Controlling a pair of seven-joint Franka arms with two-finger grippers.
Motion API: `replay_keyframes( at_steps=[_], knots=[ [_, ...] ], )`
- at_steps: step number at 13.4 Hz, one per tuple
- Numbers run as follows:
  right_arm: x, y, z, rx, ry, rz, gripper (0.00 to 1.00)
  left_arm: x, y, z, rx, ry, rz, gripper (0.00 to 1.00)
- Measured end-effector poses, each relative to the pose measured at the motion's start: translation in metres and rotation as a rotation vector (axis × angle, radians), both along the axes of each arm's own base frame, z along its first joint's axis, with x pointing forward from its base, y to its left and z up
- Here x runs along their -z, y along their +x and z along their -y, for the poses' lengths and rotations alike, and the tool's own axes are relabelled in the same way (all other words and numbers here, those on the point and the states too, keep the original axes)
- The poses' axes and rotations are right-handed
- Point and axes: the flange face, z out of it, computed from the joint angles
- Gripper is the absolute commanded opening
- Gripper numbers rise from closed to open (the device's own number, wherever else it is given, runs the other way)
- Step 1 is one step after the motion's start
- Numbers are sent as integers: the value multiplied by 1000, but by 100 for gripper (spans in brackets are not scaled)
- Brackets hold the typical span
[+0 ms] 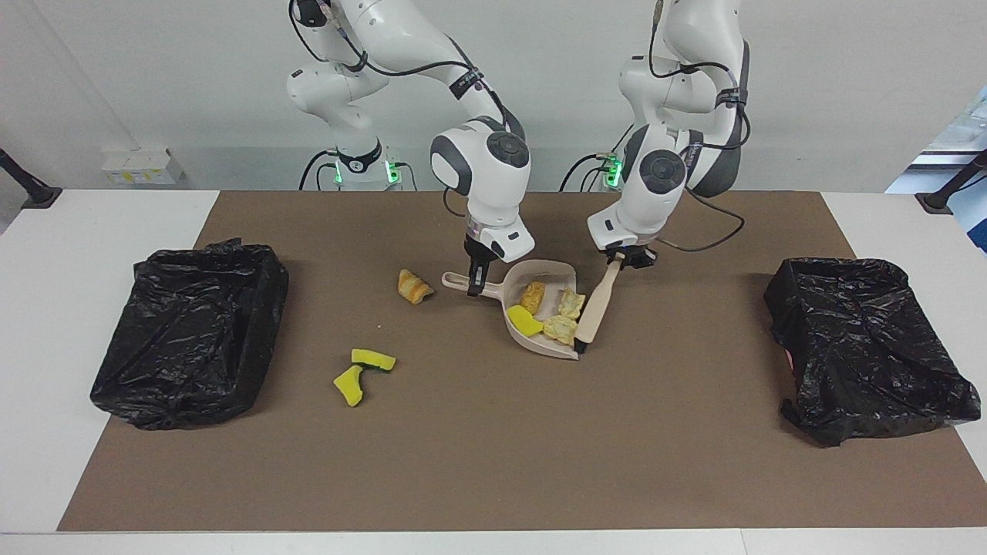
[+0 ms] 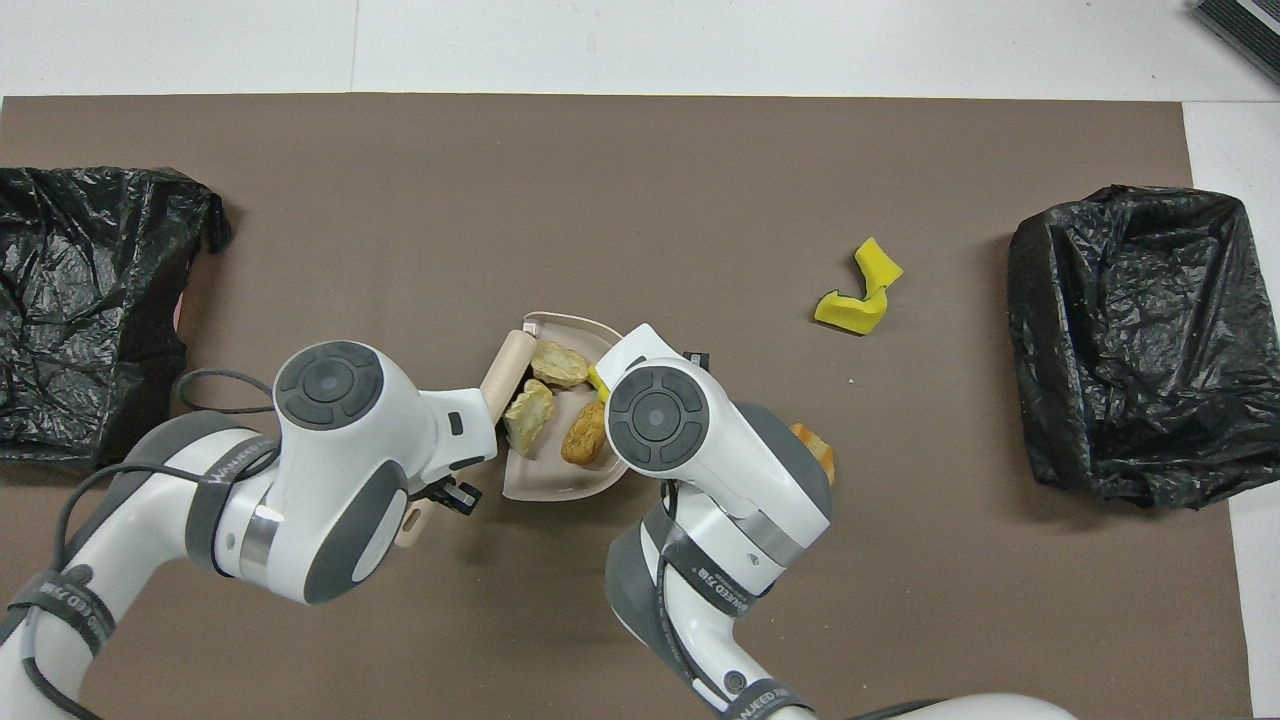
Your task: Sweep and dump trash in bin
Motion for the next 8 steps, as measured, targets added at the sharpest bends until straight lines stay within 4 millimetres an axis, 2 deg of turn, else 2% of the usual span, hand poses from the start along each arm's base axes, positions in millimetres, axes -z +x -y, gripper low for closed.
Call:
replay_keyframes(
  at_steps=[3, 5, 8],
  knots=[
    [0, 1, 1, 2, 1, 2, 0, -12, -16, 24, -78, 24, -14, 0],
    [-1, 4, 4, -1, 5, 5, 0, -22, -18, 25, -193, 55, -16, 0],
    [-7, 21, 26, -38, 8, 5, 0, -41, -19, 23, -421, 93, 13, 0]
  ],
)
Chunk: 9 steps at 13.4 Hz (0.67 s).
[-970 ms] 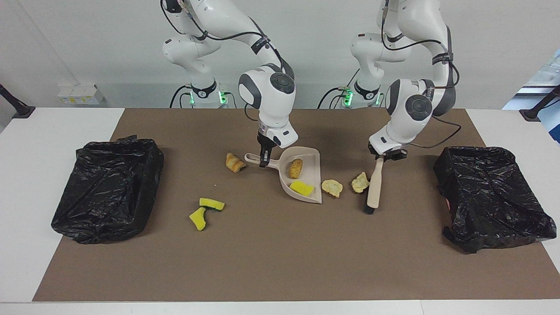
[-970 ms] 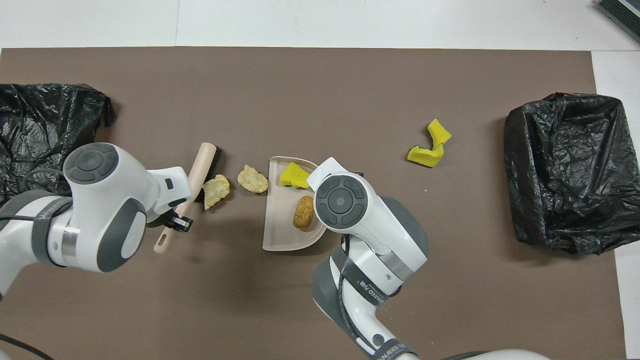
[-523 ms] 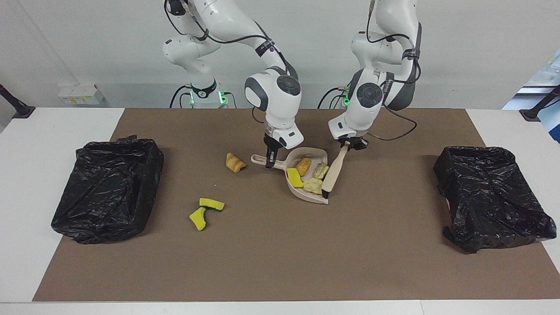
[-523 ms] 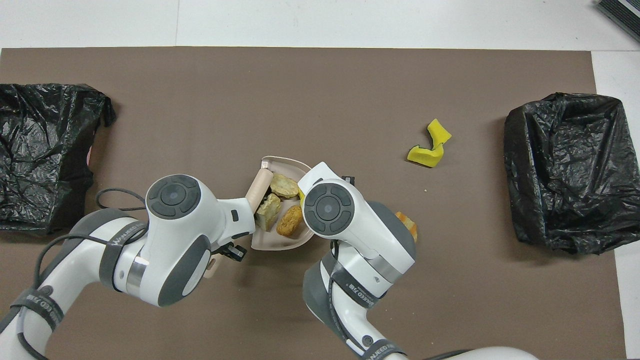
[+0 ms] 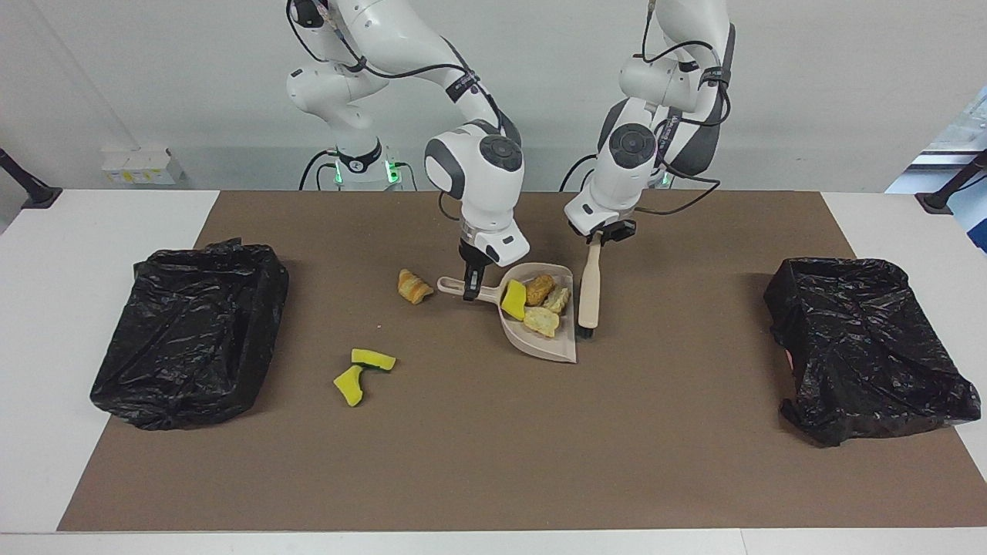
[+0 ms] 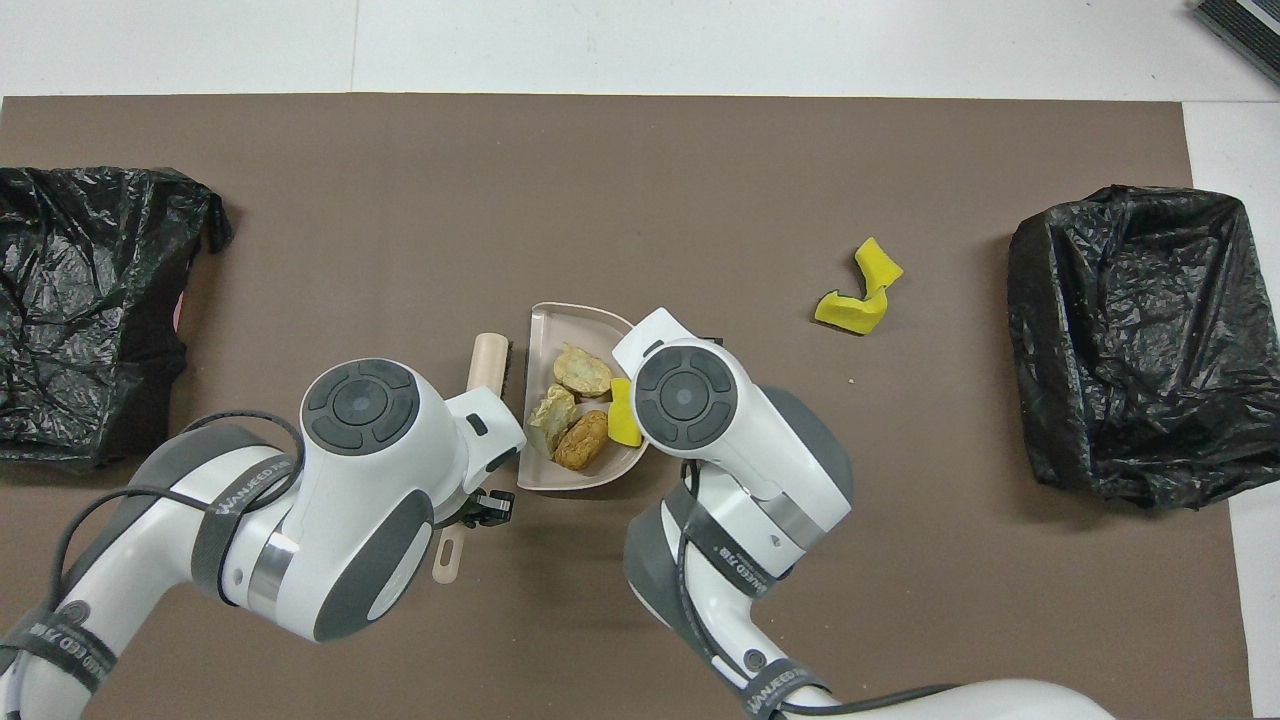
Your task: Sweep and dump trash in bin
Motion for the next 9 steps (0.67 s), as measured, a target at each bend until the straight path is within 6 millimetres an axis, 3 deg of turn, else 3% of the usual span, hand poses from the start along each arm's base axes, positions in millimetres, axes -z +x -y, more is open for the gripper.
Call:
replay_keyframes(
  at_steps=[3, 5, 9],
  knots=[
    [-15, 17, 29, -41, 4, 6, 0, -24, -7, -1, -92, 11, 21, 0],
    [-27, 25, 48, -62, 0, 5, 0, -35, -23, 6, -121, 36, 7, 0],
    [-66, 46, 110, -51, -11, -10, 0, -34, -81, 46, -123, 74, 19, 0]
  ],
)
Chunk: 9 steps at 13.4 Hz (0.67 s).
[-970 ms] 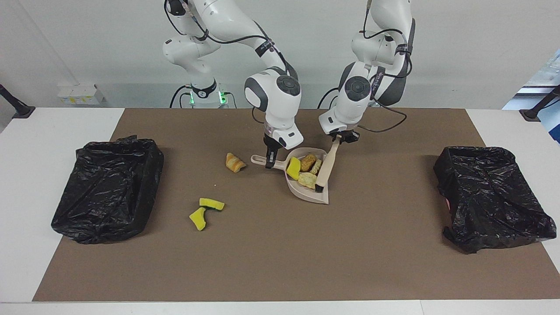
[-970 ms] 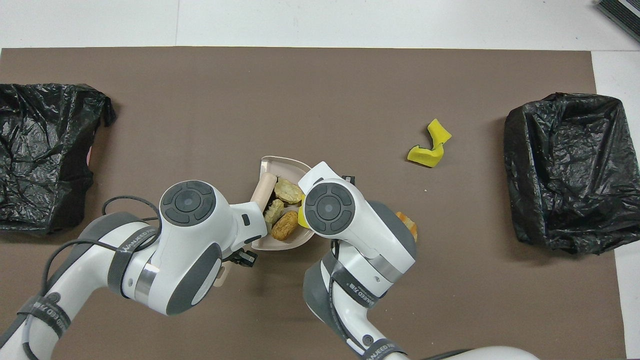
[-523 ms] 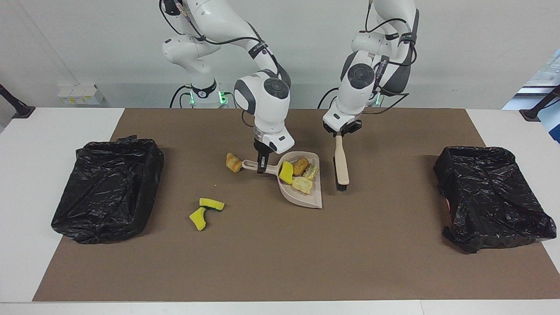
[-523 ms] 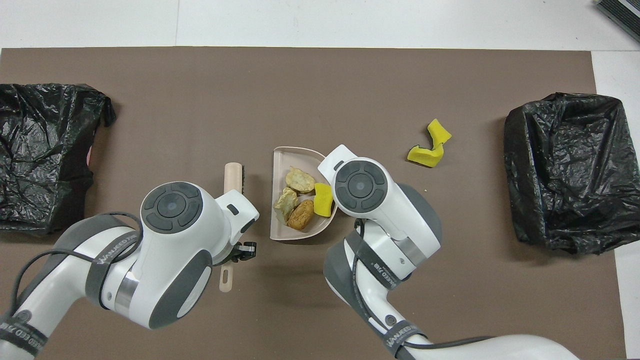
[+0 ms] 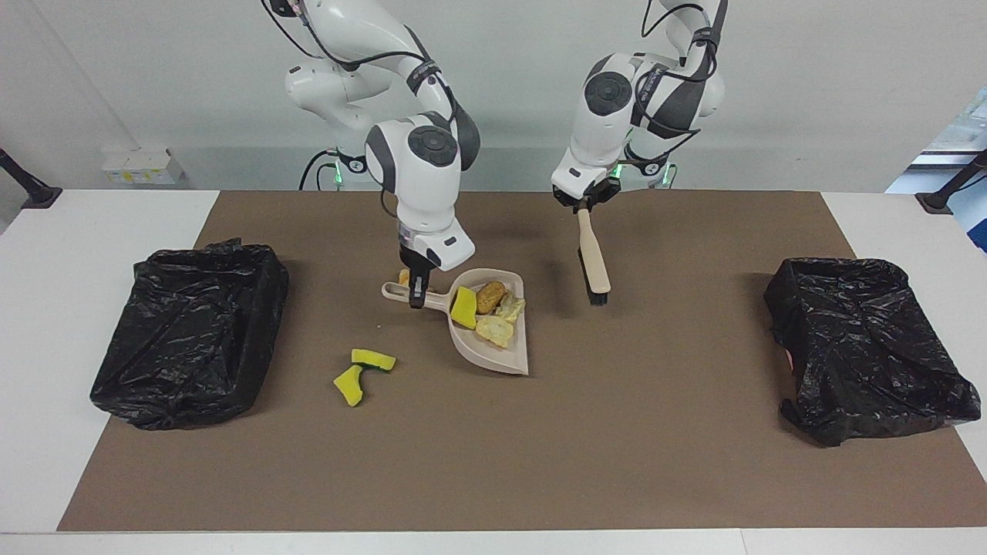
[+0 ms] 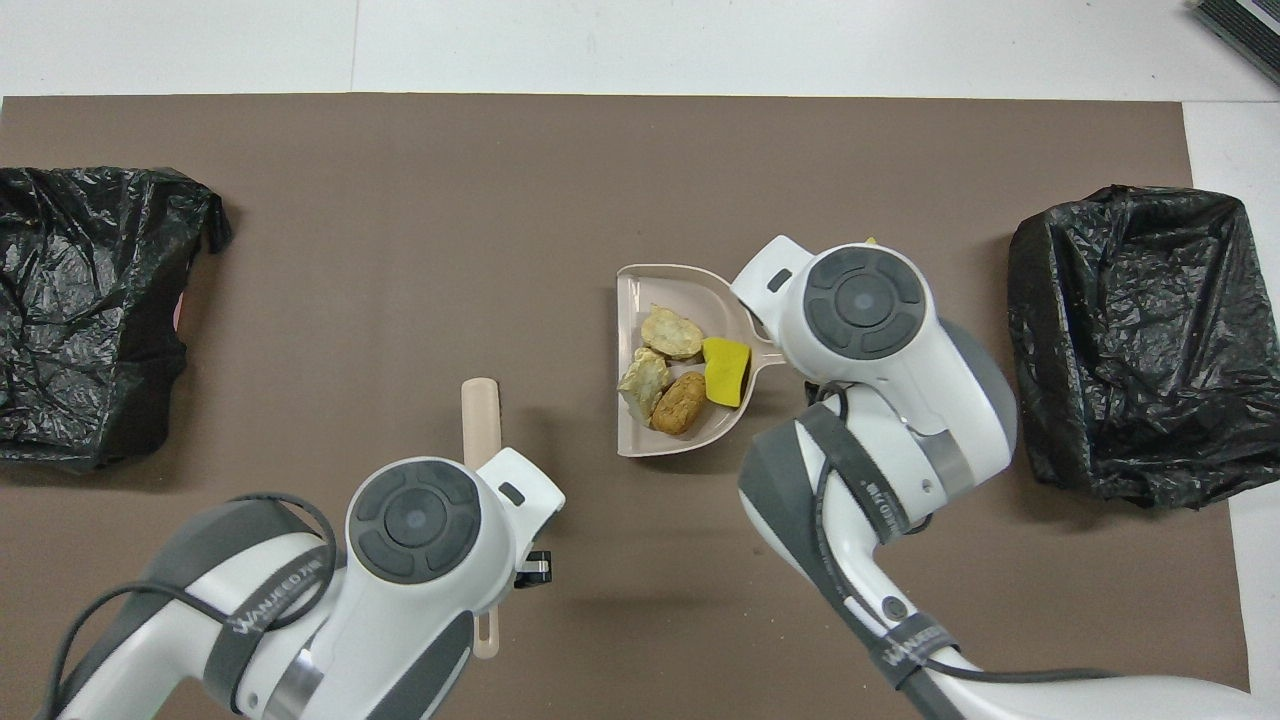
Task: Sweep and dump trash in bin
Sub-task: 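Carry the loaded dustpan with the right gripper toward the black bag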
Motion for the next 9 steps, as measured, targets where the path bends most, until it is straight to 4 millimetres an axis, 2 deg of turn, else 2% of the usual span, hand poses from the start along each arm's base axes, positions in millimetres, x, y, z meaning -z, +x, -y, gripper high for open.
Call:
replay_keyframes(
  at_steps=[2, 5, 9],
  knots=[
    [-17, 14, 41, -10, 40, -16, 0, 10, -39, 13, 9, 10, 17, 0],
    [-31, 34, 113, -32, 101, -26, 0, 31, -93, 27, 56, 18, 34, 0],
    [-42, 46, 217, -43, 153, -19, 0, 57, -138, 42, 71, -28, 6, 0]
  ],
)
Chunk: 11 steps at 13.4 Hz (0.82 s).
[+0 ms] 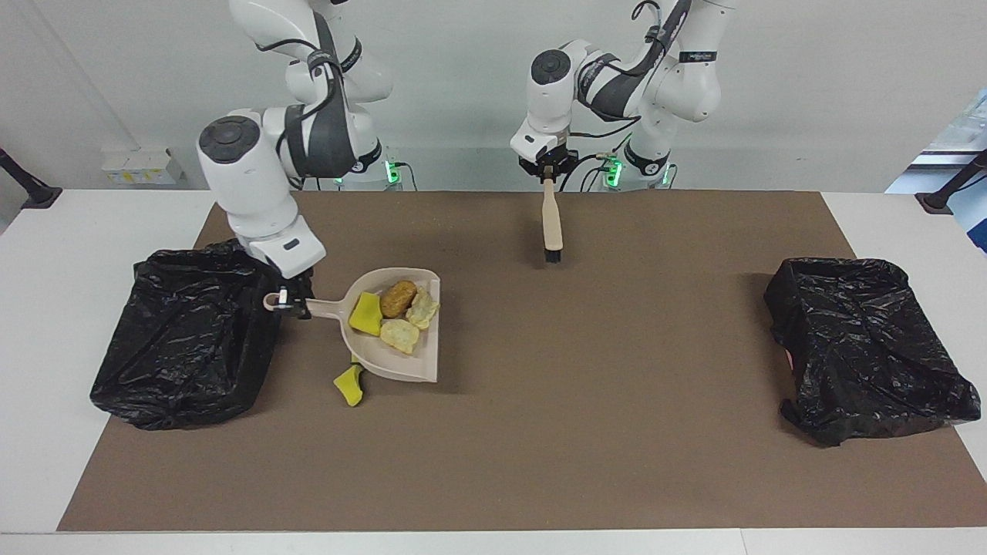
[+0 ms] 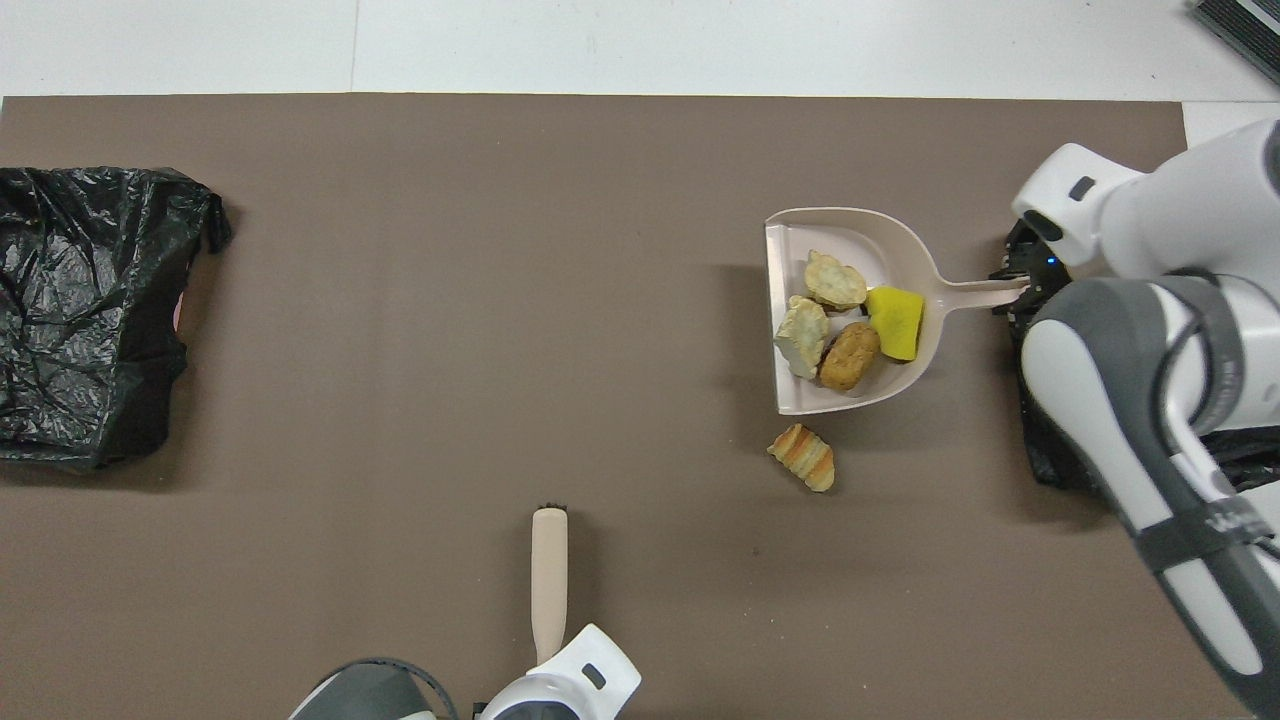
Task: Sweep and dump trash in bin
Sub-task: 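Carry the loaded dustpan with the right gripper toward the black bag, then tip the dustpan over the black bag with the right gripper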
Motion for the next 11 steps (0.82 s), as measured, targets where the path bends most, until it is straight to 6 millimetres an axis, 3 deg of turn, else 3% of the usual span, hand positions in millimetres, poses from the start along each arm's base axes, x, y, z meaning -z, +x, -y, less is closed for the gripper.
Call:
replay_keyframes(
  at_steps=[2, 5, 9, 11],
  knots=[
    [-10, 1, 55, 1, 4, 19, 0, 9, -11, 2, 2, -3, -1, 0],
    [-32, -7, 130, 15, -9, 34, 0, 10, -11, 1, -26, -1, 0, 0],
    [-90, -26, 215, -2, -76, 67, 0, 15, -11, 0, -64, 7, 3, 0],
    [-103, -40, 251, 25, -143, 62, 0, 17, -11, -2, -67, 9, 2, 0]
  ],
)
